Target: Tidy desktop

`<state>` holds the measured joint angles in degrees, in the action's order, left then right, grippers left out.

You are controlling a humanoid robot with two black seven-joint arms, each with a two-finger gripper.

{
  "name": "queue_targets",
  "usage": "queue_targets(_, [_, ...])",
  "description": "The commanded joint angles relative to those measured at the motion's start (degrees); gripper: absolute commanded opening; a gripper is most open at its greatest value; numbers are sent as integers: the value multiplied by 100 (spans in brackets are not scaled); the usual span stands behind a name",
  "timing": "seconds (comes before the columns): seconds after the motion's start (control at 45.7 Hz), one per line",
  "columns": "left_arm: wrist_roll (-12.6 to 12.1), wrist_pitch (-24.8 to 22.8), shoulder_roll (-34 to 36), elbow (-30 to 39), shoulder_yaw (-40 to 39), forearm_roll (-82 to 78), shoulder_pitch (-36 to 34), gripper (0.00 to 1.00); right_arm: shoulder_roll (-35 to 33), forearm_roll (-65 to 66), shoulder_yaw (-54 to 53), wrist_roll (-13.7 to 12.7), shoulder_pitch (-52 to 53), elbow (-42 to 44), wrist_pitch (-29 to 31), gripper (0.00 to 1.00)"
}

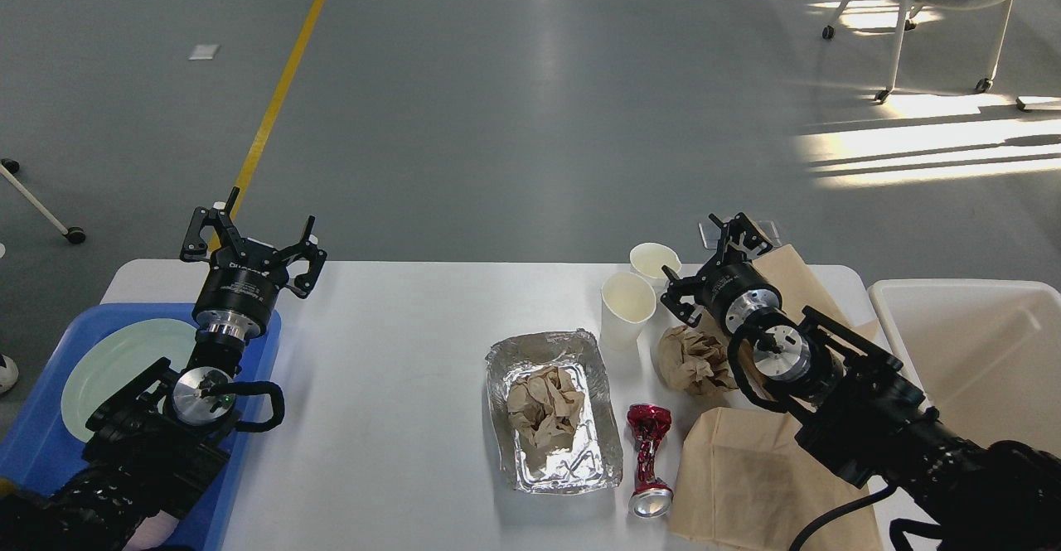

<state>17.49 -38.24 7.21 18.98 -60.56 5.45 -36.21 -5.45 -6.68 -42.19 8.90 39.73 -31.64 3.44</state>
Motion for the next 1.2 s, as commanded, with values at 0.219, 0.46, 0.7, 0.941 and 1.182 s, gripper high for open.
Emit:
queue_targets(0.219, [0,1,0,0,0,0,0,96,0,-8,-35,-11,9,9,-10,100])
queue_targets(0.46, [0,1,0,0,0,0,0,96,-53,-44,-184,-73,97,-53,-19,100])
queue_targets(0.7, [0,1,0,0,0,0,0,96,-220,-35,-949,-73,246,-70,-1,100])
queue_targets(0.941, [-9,1,0,0,0,0,0,96,-220,-35,-976,-64,334,-53,-10,100])
queue_targets(1.182, [0,1,0,0,0,0,9,96,-237,-26,-949,-37,281,9,-1,100])
